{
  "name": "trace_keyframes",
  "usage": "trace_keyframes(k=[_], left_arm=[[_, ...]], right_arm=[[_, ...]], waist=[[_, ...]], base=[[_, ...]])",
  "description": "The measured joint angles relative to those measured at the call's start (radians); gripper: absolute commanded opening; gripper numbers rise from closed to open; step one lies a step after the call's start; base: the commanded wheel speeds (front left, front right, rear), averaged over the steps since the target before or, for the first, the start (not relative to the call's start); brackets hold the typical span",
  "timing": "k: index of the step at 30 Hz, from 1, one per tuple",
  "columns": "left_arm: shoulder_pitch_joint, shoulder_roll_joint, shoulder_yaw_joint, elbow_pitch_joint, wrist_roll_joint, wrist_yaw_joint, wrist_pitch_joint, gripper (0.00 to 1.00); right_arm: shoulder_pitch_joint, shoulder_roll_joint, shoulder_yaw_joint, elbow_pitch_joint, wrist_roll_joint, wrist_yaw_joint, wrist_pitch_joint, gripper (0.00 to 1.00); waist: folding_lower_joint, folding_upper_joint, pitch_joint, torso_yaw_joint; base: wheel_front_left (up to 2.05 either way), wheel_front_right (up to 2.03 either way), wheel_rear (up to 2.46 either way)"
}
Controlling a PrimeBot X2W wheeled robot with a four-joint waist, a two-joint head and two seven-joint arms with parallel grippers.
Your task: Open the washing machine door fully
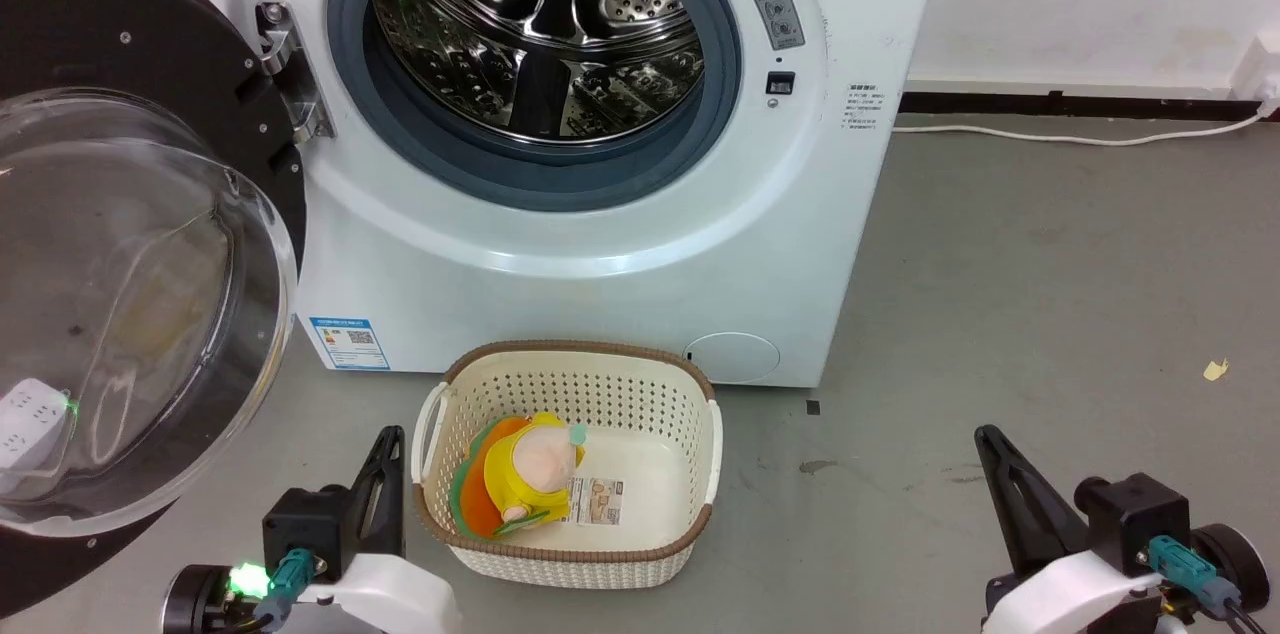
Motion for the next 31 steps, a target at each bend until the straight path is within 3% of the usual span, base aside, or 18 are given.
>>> trace_keyframes(k=[31], left_arm=[[-0.004, -0.002, 0.012, -0.012, 0.01, 0.0, 0.017, 0.0]], right_arm=[[-0.013, 0.0, 0.006, -0.007, -0.007, 0.0, 0.018, 0.0]], waist=[[0.0, 0.0, 0.002, 0.0]], base=[[0.0, 0.0, 0.0]])
